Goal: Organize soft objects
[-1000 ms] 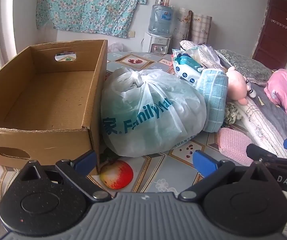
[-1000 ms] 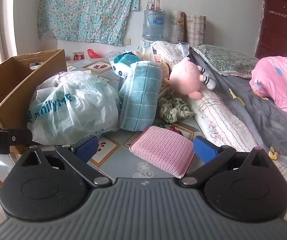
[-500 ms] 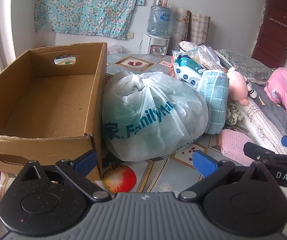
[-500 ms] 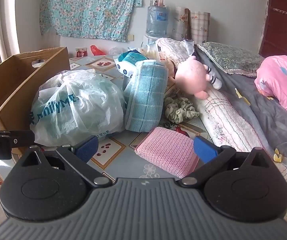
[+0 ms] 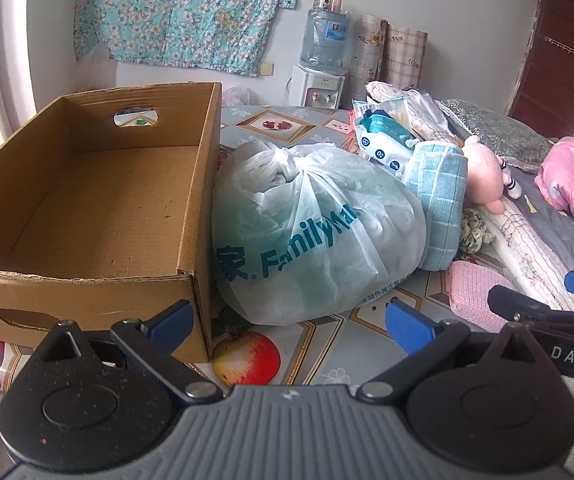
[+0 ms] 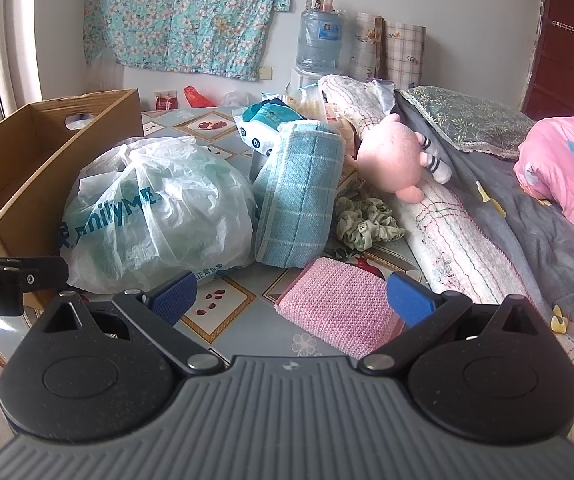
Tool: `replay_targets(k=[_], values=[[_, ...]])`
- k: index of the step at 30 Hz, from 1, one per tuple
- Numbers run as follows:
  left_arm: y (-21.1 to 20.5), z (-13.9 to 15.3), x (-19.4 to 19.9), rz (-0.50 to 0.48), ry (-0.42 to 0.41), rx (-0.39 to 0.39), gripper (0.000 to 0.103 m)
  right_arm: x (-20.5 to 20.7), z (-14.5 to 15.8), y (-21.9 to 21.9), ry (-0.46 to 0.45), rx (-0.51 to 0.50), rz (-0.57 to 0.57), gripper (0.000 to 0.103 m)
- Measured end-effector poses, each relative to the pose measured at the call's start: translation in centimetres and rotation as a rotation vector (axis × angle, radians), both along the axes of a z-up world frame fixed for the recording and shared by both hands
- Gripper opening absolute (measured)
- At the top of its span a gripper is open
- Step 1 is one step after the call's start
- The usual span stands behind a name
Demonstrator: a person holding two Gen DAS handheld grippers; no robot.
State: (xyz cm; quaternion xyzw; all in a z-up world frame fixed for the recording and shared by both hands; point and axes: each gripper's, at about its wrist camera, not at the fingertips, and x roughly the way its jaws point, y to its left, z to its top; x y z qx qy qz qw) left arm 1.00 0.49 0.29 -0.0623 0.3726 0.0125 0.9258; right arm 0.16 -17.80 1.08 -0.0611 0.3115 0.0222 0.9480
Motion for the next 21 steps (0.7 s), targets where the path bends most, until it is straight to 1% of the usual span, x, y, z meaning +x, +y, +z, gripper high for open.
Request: replay_targets(k=[21], values=[[0.09, 0.01, -0.06, 0.002, -0.001, -0.002, 0.103, -0.26, 0.14, 0.34, -0.006, -0.003, 0.005, 0.102]])
